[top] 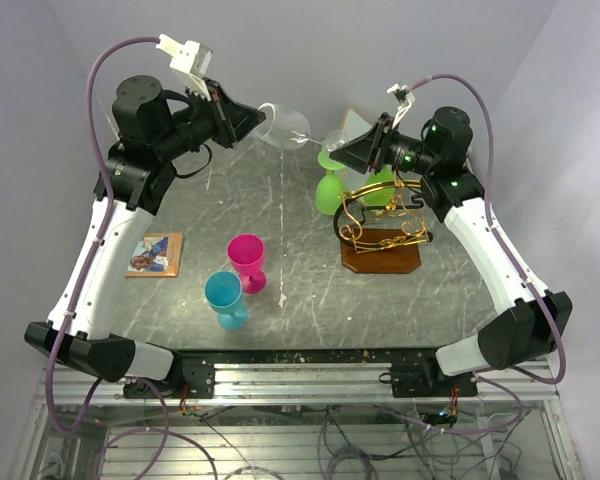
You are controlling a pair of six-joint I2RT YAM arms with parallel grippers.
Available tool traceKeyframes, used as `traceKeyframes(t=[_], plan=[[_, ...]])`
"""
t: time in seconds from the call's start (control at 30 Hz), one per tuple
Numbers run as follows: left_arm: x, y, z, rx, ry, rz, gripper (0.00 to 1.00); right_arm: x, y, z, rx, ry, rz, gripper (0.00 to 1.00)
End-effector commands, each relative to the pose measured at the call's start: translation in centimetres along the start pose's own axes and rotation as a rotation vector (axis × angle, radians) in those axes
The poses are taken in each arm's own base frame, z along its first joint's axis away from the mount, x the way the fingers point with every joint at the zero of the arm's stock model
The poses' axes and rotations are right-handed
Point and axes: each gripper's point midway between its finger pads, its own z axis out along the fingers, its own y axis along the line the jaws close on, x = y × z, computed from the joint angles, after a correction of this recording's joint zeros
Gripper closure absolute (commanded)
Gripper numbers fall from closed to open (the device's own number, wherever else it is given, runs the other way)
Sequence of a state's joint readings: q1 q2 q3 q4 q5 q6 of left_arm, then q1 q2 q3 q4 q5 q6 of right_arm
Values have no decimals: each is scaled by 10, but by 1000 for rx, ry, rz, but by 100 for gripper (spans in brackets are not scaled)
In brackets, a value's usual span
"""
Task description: Place the wine glass upside down on the wine glass rack
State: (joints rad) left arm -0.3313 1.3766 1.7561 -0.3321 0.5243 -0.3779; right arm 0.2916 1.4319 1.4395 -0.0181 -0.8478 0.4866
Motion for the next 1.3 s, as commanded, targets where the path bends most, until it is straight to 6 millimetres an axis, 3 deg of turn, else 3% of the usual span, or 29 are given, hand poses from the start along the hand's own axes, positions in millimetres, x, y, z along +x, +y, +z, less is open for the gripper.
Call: traceKeyframes(t=[0.0, 0.23, 0.4, 0.53, 0.87, 1.1, 1.13, 1.27], plan=[[-13, -11, 2, 46, -54, 42, 93, -9, -5, 6, 24, -28, -6, 70], [-5, -14, 4, 60, -37, 53, 93, -11, -18, 6, 96, -40, -2, 100], [11, -23, 6, 139, -9, 49, 91, -19, -30, -2, 190, -57, -31, 100], [20, -31, 4, 198, 5, 27, 72, -25, -33, -11, 213, -69, -42, 100], [25, -24, -5, 139, 25, 74, 41, -46, -44, -43, 318, -110, -147, 100], [20, -17, -21, 65, 22, 170, 27, -62, -48, -76, 455, -81, -390, 100], [18, -11, -26, 25, 21, 199, 25, -66, -41, -88, 469, -48, -501, 100], [14, 4, -33, -73, 18, 247, 22, -69, -20, -111, 453, 14, -673, 100]])
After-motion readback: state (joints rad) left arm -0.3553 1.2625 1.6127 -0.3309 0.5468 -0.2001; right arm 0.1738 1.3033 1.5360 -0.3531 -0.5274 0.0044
